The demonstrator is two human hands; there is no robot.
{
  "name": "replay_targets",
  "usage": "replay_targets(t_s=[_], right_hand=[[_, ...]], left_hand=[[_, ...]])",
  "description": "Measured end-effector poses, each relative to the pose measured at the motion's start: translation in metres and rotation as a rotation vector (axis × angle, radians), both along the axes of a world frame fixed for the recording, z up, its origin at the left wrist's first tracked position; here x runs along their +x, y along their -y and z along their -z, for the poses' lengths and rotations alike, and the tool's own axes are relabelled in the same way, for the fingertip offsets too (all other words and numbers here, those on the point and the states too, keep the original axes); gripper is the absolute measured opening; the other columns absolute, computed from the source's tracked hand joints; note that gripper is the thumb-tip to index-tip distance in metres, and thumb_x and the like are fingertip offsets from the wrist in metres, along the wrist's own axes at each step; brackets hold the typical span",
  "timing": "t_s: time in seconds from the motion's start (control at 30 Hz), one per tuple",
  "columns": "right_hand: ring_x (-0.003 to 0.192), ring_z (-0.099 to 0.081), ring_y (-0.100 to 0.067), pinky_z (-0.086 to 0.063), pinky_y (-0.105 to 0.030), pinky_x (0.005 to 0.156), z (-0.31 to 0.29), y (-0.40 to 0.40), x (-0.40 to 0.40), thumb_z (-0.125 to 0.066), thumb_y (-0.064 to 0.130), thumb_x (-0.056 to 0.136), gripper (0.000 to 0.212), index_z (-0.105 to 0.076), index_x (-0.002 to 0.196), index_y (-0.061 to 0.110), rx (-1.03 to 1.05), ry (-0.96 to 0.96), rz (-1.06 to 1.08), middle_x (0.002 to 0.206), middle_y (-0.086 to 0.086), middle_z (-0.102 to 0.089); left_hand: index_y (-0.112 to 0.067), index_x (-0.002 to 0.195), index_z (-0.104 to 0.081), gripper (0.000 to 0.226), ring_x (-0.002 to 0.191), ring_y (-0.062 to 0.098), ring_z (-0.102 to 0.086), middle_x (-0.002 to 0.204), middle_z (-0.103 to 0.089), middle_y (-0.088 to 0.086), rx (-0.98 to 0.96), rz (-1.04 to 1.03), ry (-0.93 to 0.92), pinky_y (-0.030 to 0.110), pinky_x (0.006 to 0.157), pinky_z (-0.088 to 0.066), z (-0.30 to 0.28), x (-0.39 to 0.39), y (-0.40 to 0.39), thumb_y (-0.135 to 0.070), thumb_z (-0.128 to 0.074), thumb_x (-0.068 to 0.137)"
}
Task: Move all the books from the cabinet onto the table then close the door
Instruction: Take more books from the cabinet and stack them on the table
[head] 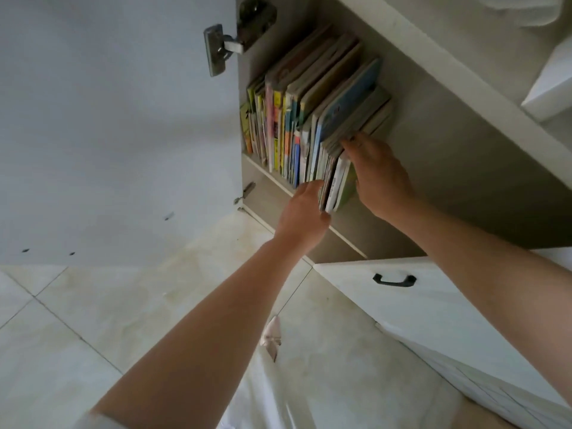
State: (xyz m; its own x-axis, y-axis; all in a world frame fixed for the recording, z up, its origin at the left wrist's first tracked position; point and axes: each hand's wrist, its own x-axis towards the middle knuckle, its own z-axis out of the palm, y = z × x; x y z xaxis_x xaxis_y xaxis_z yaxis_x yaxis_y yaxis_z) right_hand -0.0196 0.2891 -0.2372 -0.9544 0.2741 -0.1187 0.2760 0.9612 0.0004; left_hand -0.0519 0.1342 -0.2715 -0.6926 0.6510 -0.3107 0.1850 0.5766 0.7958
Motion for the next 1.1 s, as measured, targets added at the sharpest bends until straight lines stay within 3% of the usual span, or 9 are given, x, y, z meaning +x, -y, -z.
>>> replay_targets(t_s=[0.1,0.27,0.37,0.53,0.67,0.87,1.0,1.1], right_hand=[[0.127,-0.041,-0.036,-0.048,-0.046,0.094,0.003,-0.004,0.0,-0.063,0.005,0.08,0.065,-0.039,0.137,0.021,0.015,-0.055,0.007,0.145,-0.012,-0.039],[0.124,-0.039,-0.038,-0.05,-0.044,0.087,0.009,-0.015,0.004,-0.069,0.005,0.074,0.065,-0.042,0.13,0.02,0.062,-0.037,0.021,0.146,-0.007,-0.037],[0.12,-0.038,-0.04,-0.048,-0.038,0.077,0.012,-0.019,0.007,-0.068,0.003,0.073,0.063,-0.041,0.127,0.019,0.089,-0.023,0.046,0.147,-0.005,-0.038],[0.116,-0.039,-0.042,-0.049,-0.043,0.081,0.016,-0.023,0.007,-0.073,0.009,0.074,0.088,-0.025,0.146,0.027,0.123,0.041,0.06,0.142,-0.009,-0.042],[0.121,-0.035,-0.044,-0.049,-0.044,0.082,0.018,-0.026,0.008,-0.072,0.008,0.075,0.069,-0.042,0.135,0.024,0.154,0.062,0.06,0.145,-0.008,-0.038],[0.125,-0.031,-0.043,-0.051,-0.047,0.084,0.02,-0.026,0.012,-0.071,0.007,0.075,0.068,-0.043,0.134,0.024,0.122,0.061,0.082,0.147,-0.008,-0.034],[0.124,-0.032,-0.041,-0.05,-0.045,0.082,0.02,-0.025,0.014,-0.072,0.009,0.074,0.074,-0.038,0.138,0.024,0.119,0.024,0.088,0.147,-0.007,-0.034],[0.124,-0.031,-0.041,-0.05,-0.048,0.084,0.019,-0.021,0.014,-0.072,0.01,0.076,0.093,-0.018,0.148,0.034,0.108,0.03,0.1,0.148,-0.007,-0.033]], left_hand=[[-0.015,0.151,-0.027,0.075,0.138,0.024,-0.039,0.154,-0.035,0.006,0.025,-0.027,-0.017,0.037,0.111,-0.036,0.011,-0.001,-0.02,-0.008,-0.063,0.086],[-0.016,0.146,-0.032,0.075,0.124,0.025,-0.053,0.144,-0.042,0.006,0.119,-0.139,-0.006,0.036,0.095,-0.05,0.025,0.002,-0.035,-0.005,-0.066,0.08],[-0.018,0.138,-0.034,0.07,0.116,0.023,-0.057,0.137,-0.048,0.003,0.168,-0.208,0.049,0.033,0.084,-0.051,0.035,0.003,-0.036,-0.004,-0.067,0.078],[-0.019,0.145,-0.033,0.078,0.122,0.021,-0.052,0.137,-0.051,0.003,0.176,-0.135,0.047,0.038,0.098,-0.049,0.047,0.004,-0.039,-0.006,-0.07,0.078],[-0.016,0.139,-0.045,0.067,0.13,0.023,-0.043,0.143,-0.039,0.003,0.152,-0.068,-0.076,0.037,0.106,-0.044,0.053,0.005,-0.037,-0.008,-0.07,0.077],[-0.016,0.138,-0.037,0.074,0.14,0.024,-0.032,0.152,-0.028,0.002,0.182,-0.167,-0.13,0.035,0.102,-0.047,0.06,0.01,-0.039,-0.008,-0.074,0.074],[-0.016,0.143,-0.035,0.074,0.145,0.025,-0.029,0.161,-0.014,-0.001,0.172,-0.151,-0.154,0.025,0.099,-0.042,0.059,0.024,-0.041,-0.004,-0.068,0.078],[-0.019,0.15,-0.022,0.085,0.143,0.025,-0.034,0.164,0.0,-0.007,0.192,-0.13,-0.089,0.023,0.092,-0.049,0.06,0.037,-0.043,-0.004,-0.067,0.08]])
